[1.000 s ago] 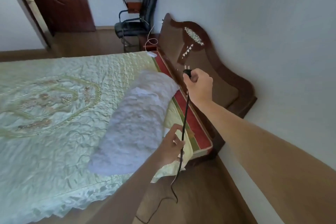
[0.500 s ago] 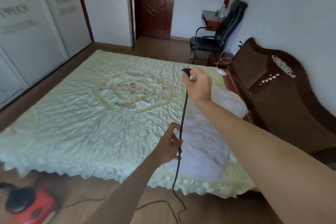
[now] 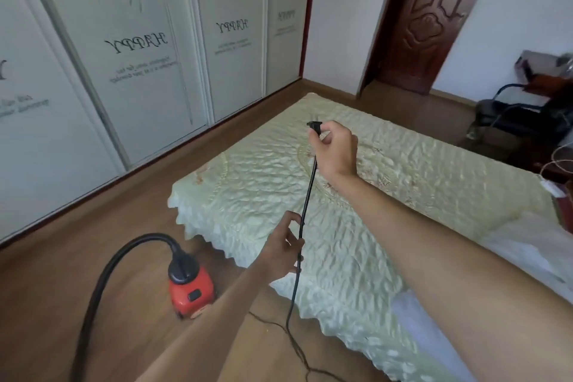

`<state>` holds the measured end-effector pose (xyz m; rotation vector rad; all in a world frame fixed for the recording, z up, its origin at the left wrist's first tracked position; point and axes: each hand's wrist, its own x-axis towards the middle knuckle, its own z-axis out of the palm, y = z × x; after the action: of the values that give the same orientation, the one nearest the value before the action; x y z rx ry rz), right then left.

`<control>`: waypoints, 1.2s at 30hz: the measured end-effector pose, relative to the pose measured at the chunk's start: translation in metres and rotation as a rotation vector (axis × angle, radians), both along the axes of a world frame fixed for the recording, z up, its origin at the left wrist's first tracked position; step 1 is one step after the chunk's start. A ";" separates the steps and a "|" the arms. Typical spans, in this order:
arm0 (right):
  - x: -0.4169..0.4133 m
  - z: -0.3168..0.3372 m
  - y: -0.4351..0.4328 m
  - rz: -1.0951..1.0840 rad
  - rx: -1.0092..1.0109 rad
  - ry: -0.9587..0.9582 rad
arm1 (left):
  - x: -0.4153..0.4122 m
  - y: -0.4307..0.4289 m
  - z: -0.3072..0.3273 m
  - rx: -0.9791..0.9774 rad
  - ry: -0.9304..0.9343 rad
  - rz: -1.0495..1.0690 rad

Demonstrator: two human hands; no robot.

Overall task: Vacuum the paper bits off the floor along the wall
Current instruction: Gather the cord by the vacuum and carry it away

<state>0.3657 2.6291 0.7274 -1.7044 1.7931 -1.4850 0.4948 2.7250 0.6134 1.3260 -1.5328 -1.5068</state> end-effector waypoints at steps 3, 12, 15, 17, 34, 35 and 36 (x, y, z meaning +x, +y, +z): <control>0.054 -0.005 -0.022 0.089 0.016 0.003 | 0.043 -0.007 -0.004 -0.015 -0.024 0.101; 0.197 -0.036 -0.078 0.355 0.067 -0.024 | 0.153 -0.027 -0.028 -0.024 -0.150 0.336; 0.236 -0.049 -0.094 0.436 0.091 -0.026 | 0.181 -0.037 -0.037 -0.005 -0.186 0.404; 0.256 -0.059 -0.104 0.488 0.110 -0.036 | 0.195 -0.045 -0.046 0.036 -0.176 0.460; 0.343 -0.161 -0.176 0.702 0.300 -0.069 | 0.254 -0.095 -0.134 0.269 -0.112 0.684; 0.347 -0.168 -0.177 0.697 0.318 -0.063 | 0.256 -0.095 -0.141 0.283 -0.106 0.685; 0.351 -0.175 -0.178 0.689 0.331 -0.049 | 0.257 -0.096 -0.146 0.293 -0.103 0.687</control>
<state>0.7165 2.4508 0.5521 -1.8164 1.1487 -0.8728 0.7520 2.6290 0.4670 1.8748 -0.7784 -1.2418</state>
